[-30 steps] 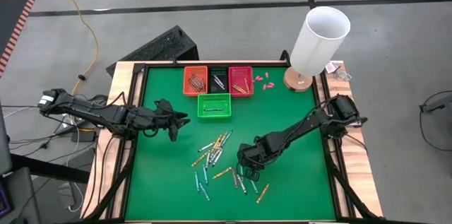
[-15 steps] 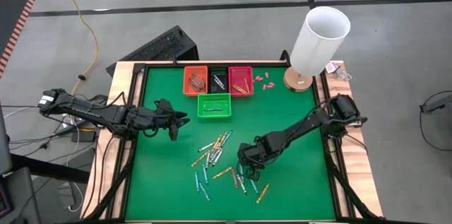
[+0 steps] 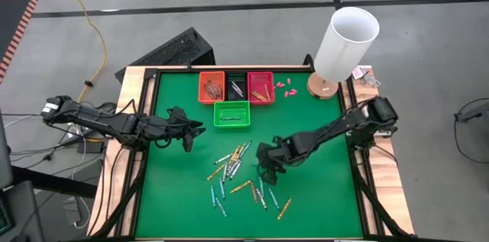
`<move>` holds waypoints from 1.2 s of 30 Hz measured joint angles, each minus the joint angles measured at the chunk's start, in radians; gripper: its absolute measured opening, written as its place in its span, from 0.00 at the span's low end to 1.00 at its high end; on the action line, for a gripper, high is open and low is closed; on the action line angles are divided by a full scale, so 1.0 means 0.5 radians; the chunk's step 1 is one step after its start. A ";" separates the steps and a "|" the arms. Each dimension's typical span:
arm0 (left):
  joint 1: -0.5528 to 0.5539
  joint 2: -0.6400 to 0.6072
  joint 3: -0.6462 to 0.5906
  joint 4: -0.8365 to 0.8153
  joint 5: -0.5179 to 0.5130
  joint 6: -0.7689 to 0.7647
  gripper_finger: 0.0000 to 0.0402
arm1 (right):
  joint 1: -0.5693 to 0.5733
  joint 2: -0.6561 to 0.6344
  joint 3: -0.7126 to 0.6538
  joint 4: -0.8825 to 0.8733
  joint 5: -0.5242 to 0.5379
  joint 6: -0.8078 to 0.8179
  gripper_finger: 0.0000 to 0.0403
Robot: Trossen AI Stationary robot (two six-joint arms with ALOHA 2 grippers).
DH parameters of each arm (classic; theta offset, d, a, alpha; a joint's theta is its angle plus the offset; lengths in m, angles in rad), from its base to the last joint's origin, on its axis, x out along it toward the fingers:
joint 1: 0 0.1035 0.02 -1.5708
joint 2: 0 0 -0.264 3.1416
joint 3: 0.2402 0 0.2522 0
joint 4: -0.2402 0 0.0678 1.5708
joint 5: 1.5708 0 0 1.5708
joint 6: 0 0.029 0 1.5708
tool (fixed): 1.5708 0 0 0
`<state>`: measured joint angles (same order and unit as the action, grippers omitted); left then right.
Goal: Sort crayons
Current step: Put a blue crayon in the green basket
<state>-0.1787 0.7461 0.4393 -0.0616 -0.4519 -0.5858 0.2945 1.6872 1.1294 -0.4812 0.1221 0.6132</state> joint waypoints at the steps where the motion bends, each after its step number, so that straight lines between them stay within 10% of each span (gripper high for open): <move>1: 0.000 0.000 0.000 0.000 0.000 -0.001 0.33 | -0.020 -0.033 0.000 0.001 0.032 -0.029 0.01; 8: 0.000 0.000 0.000 0.000 -0.003 0.001 0.33 | -0.226 -0.134 0.001 0.381 0.355 -0.472 0.00; 17: -0.001 0.000 0.000 -0.004 -0.009 0.011 0.33 | -0.564 0.073 0.001 0.857 0.239 -1.027 0.00; 36: 0.001 0.000 0.000 0.000 -0.053 0.004 0.33 | -0.857 0.107 0.002 0.915 0.062 -1.170 0.13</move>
<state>-0.1783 0.7464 0.4393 -0.0615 -0.4782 -0.5838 -0.1341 1.7409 1.1305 -0.0237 0.1532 0.0284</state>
